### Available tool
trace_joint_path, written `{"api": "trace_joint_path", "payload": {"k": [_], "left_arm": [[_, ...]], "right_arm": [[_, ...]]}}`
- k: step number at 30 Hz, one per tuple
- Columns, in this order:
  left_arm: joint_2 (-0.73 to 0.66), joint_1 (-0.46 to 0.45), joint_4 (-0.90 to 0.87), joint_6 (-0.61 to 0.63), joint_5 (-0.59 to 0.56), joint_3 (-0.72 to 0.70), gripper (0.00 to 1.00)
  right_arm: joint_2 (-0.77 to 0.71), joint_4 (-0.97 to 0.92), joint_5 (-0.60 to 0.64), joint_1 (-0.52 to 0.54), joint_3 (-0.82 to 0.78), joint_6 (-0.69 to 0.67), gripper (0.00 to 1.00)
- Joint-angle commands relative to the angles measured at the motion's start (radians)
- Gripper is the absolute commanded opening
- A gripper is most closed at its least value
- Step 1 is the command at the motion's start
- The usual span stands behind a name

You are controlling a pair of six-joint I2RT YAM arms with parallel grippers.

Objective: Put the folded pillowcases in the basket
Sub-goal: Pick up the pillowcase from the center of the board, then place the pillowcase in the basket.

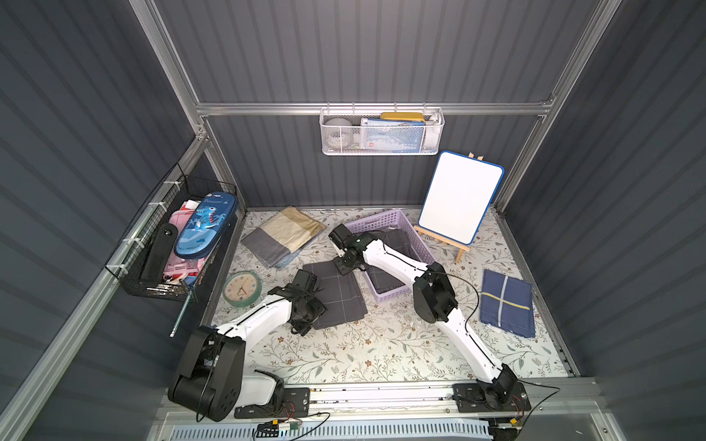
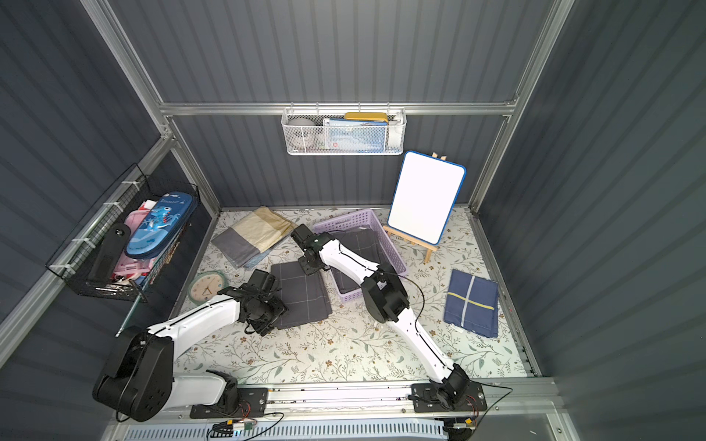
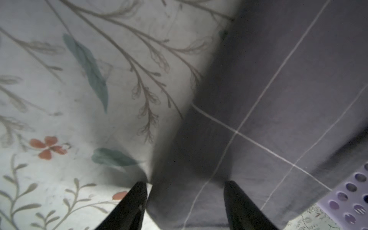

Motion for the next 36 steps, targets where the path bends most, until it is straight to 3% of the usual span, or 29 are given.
{"api": "trace_joint_path", "payload": {"k": [1, 8, 10, 12, 15, 23, 31, 36], "left_arm": [[-0.007, -0.003, -0.039, -0.003, -0.012, -0.001, 0.68], [0.005, -0.018, -0.078, -0.009, -0.039, 0.012, 0.67], [0.032, -0.018, -0.044, 0.002, -0.034, 0.012, 0.56], [0.052, -0.018, -0.023, 0.004, -0.034, 0.012, 0.30], [0.043, -0.018, -0.012, 0.002, -0.037, 0.005, 0.11], [-0.105, -0.020, -0.081, -0.008, -0.033, 0.013, 0.10], [-0.228, -0.043, -0.219, 0.006, -0.038, 0.180, 0.08], [-0.255, -0.069, -0.208, 0.006, -0.002, 0.284, 0.08]], "right_arm": [[0.004, -0.028, -0.001, -0.002, -0.007, 0.017, 0.00], [-0.025, -0.015, 0.004, -0.002, -0.055, 0.023, 0.00], [-0.031, -0.014, -0.001, -0.003, -0.067, 0.026, 0.00], [-0.037, -0.016, -0.004, -0.002, -0.071, 0.028, 0.00], [-0.046, -0.016, -0.005, -0.002, -0.082, 0.029, 0.00], [-0.099, -0.030, -0.006, 0.004, -0.086, 0.061, 0.00], [-0.280, 0.001, -0.008, 0.023, -0.091, 0.085, 0.00], [-0.361, -0.031, 0.047, 0.019, -0.080, 0.086, 0.00]]}}
